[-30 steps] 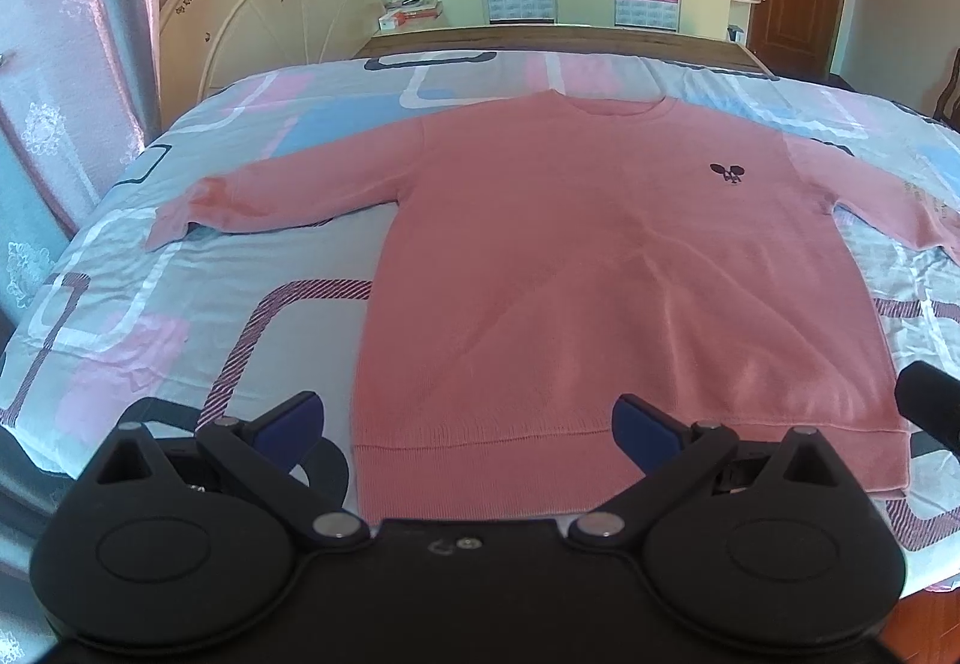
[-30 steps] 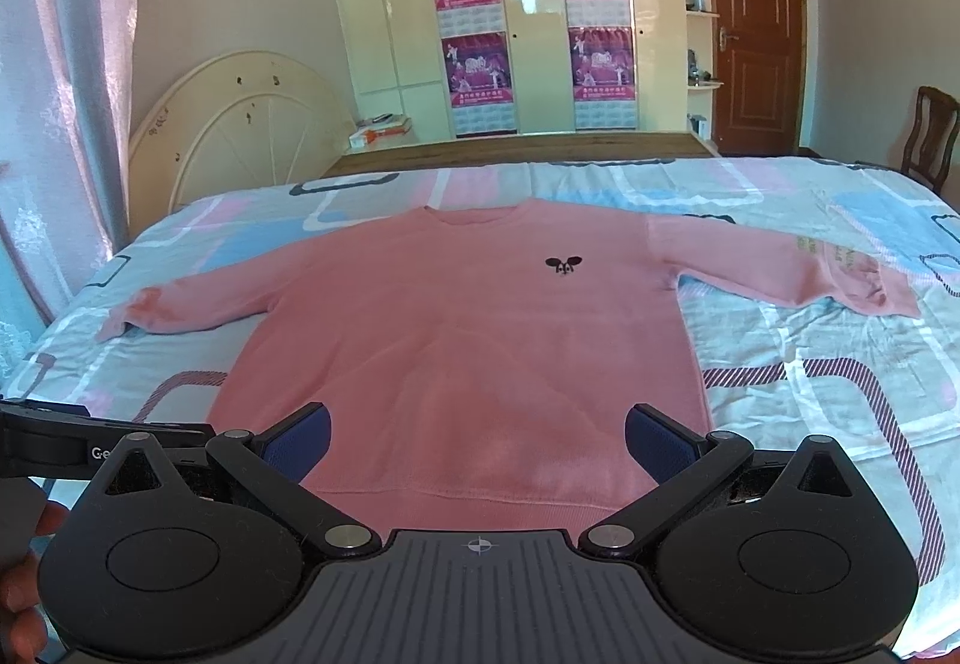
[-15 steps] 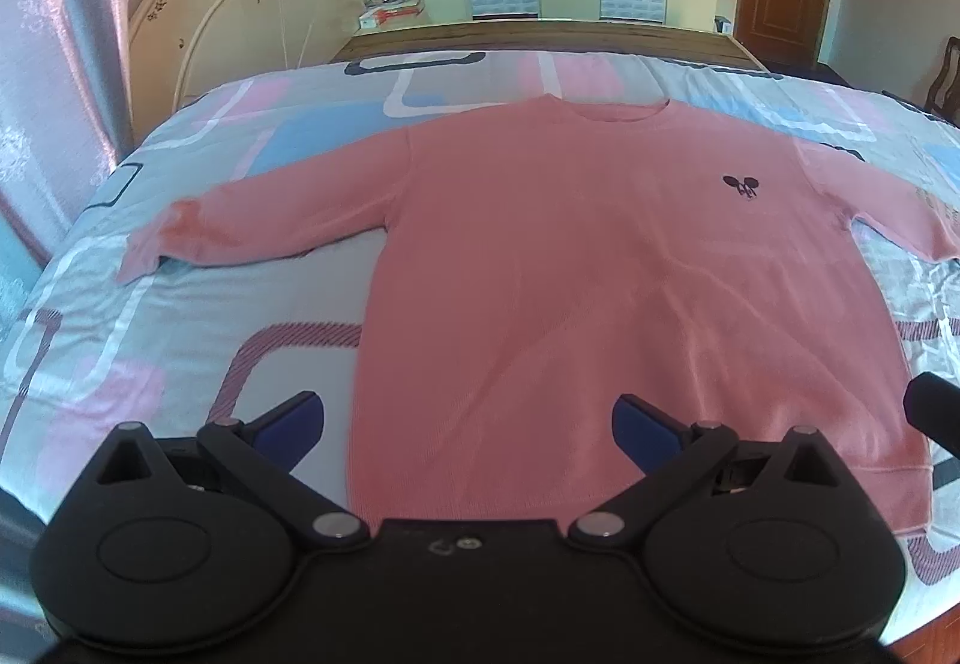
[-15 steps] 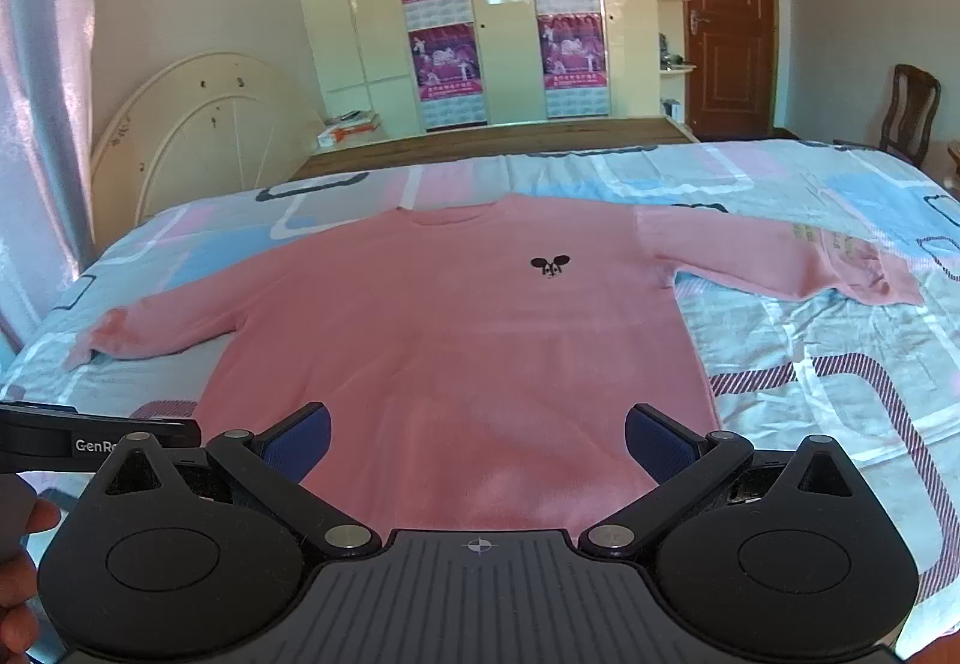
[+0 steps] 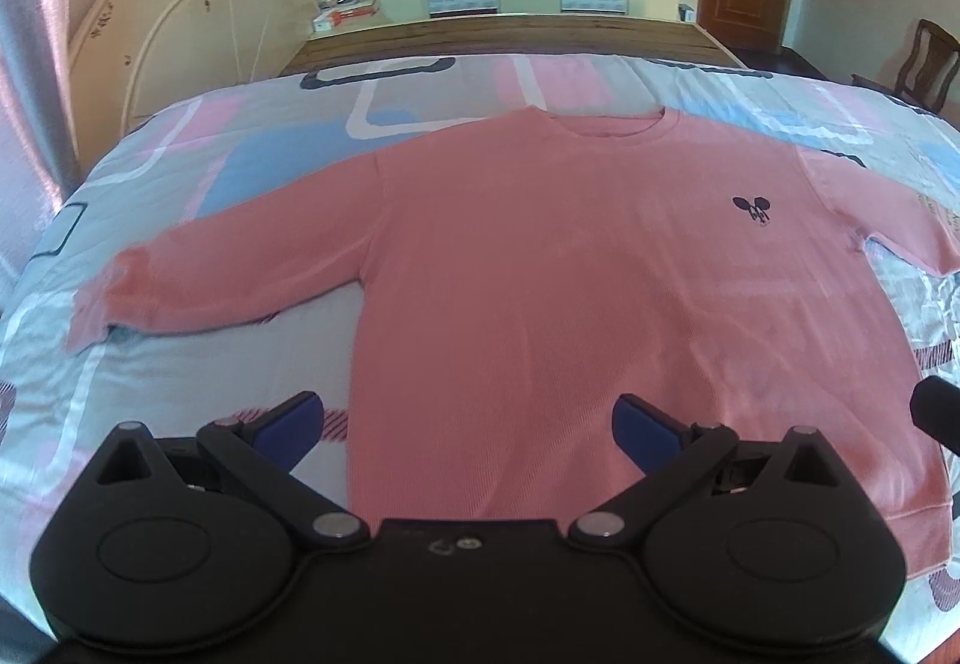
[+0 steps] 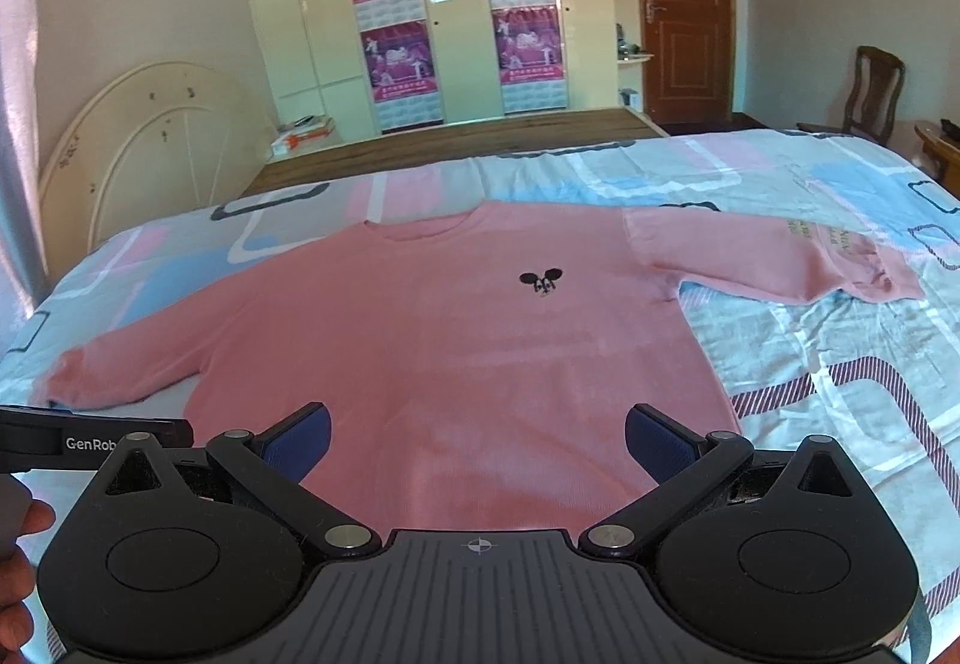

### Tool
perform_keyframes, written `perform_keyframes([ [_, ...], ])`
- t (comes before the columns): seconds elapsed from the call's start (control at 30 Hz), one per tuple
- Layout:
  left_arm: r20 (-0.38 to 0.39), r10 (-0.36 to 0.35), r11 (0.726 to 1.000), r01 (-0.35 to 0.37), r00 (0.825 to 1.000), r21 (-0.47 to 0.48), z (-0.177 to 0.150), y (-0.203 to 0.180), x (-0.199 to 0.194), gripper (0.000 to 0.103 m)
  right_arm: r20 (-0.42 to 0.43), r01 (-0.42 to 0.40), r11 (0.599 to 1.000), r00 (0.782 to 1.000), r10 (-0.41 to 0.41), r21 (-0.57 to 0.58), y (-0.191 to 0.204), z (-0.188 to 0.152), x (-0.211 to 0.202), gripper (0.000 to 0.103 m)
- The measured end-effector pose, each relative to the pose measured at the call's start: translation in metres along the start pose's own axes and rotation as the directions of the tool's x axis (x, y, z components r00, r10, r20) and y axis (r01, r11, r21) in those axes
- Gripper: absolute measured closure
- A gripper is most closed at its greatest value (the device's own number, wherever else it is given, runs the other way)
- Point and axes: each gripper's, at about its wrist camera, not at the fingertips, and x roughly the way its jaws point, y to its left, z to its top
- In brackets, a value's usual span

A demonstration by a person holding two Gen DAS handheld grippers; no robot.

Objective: Fold small clothes
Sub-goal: 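Move the right tool to the sleeve cuff nearest it and close on it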

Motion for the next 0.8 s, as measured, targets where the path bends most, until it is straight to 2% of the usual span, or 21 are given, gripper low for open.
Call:
perform_keyframes([
  [0.2, -0.004, -0.011, 1.0, 0.011, 1.0, 0.016, 0.019, -0.003, 0.023, 0.001, 0.007, 0.056, 0.998, 0.998, -0.056, 0.016, -0.006, 0.013, 0.014, 0.0],
  [0.37, -0.022, -0.022, 1.0, 0.022, 1.0, 0.007, 0.033, -0.017, 0.046, 0.001, 0.004, 0.094, 0.995, 0.996, -0.094, 0.036, -0.034, 0.024, 0.028, 0.0],
  [0.63, -0.017, -0.053, 0.997, 0.052, 0.998, -0.049, 0.061, -0.052, 0.088, 0.001, -0.008, 0.139, 0.989, 0.99, -0.139, 0.059, -0.117, 0.049, 0.073, 0.0],
  [0.8, -0.011, -0.063, 0.998, 0.063, 0.998, -0.032, 0.083, -0.085, 0.119, 0.004, -0.014, 0.163, 0.982, 0.987, -0.162, 0.092, -0.173, 0.065, 0.105, 0.001],
])
